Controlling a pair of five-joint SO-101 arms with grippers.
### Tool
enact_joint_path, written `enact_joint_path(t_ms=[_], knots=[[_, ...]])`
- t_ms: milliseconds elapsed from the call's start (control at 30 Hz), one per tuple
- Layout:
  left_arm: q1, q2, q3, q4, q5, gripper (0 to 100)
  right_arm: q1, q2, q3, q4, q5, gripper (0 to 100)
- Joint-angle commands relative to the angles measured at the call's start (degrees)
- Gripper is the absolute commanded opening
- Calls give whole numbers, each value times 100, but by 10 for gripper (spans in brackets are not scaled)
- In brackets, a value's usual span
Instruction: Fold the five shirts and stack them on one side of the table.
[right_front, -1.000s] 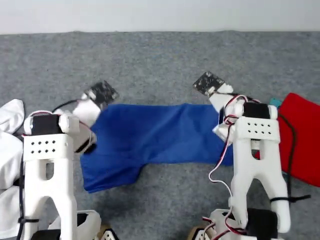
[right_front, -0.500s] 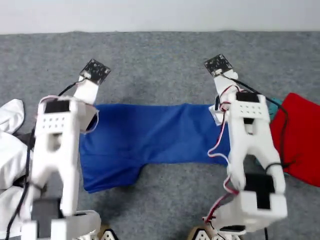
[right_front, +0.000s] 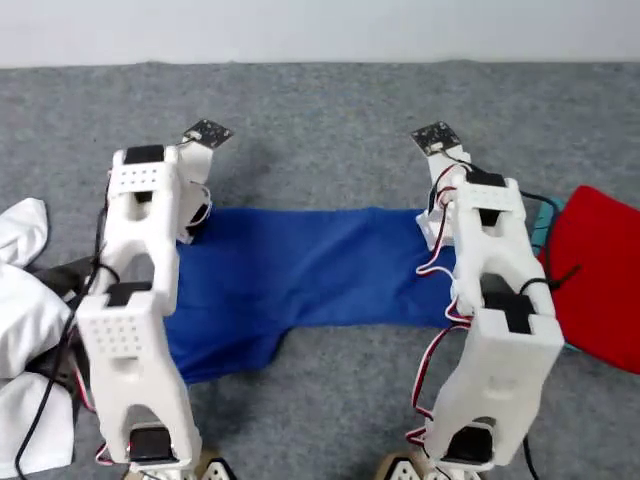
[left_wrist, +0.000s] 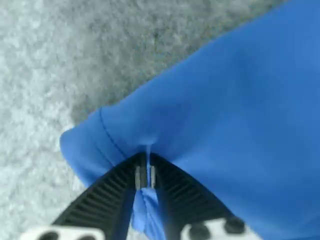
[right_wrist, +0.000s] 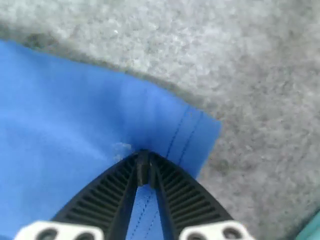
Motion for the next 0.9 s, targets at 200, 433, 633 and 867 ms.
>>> enact_joint_path(t_ms=[200, 433, 633, 867], knots=[[-255, 598, -3213, 1547, 255, 15, 84, -22, -1020, 1226, -62, 9], [-290, 0, -3204, 1538, 264, 15, -426, -286, -1802, 2352, -79, 9], [-870, -949, -2431, 1530, 264, 15, -1077, -1112, -1846, 3073, -53, 9], [-2163, -1820, -1798, 1521, 220, 15, -2114, -1552, -1846, 3960, -79, 9]])
